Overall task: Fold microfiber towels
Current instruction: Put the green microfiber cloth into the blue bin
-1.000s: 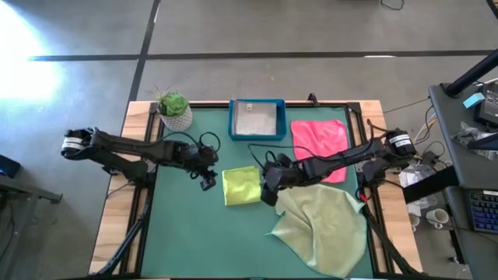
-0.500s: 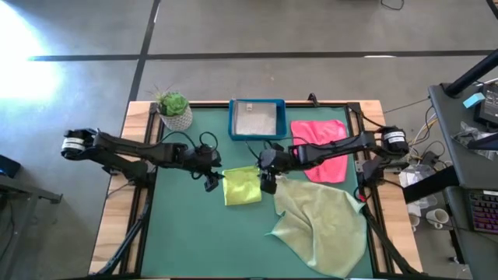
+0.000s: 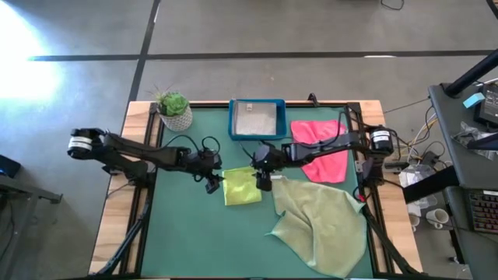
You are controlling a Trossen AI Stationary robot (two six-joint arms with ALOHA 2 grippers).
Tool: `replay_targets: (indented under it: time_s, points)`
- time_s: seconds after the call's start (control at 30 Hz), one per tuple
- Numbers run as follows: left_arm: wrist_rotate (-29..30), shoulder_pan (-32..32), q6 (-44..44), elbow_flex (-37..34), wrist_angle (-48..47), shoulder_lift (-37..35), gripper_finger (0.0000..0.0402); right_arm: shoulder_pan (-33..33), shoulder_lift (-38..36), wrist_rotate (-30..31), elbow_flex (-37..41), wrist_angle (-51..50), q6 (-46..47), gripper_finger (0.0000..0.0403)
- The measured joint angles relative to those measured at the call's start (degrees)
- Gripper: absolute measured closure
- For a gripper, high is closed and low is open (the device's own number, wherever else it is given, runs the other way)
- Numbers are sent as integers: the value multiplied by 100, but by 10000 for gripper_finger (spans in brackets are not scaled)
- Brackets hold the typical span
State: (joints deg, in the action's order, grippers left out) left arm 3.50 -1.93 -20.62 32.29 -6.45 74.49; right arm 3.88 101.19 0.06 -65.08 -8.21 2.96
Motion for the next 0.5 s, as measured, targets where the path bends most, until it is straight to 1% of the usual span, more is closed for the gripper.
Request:
replay_targets:
  time_s: [0.1,0.23,0.43,0.5]
  points:
    - [37,-48,-7,4,266,252,173,104,153,-203,0,136,54,199]
    - [55,-152,-131,40,366,572,173,186,291,-206,0,164,334,199]
    - [60,-310,-190,83,513,957,173,242,455,-205,-2,368,346,199]
    - [35,-360,-376,97,532,1076,173,244,549,-217,0,342,394,199]
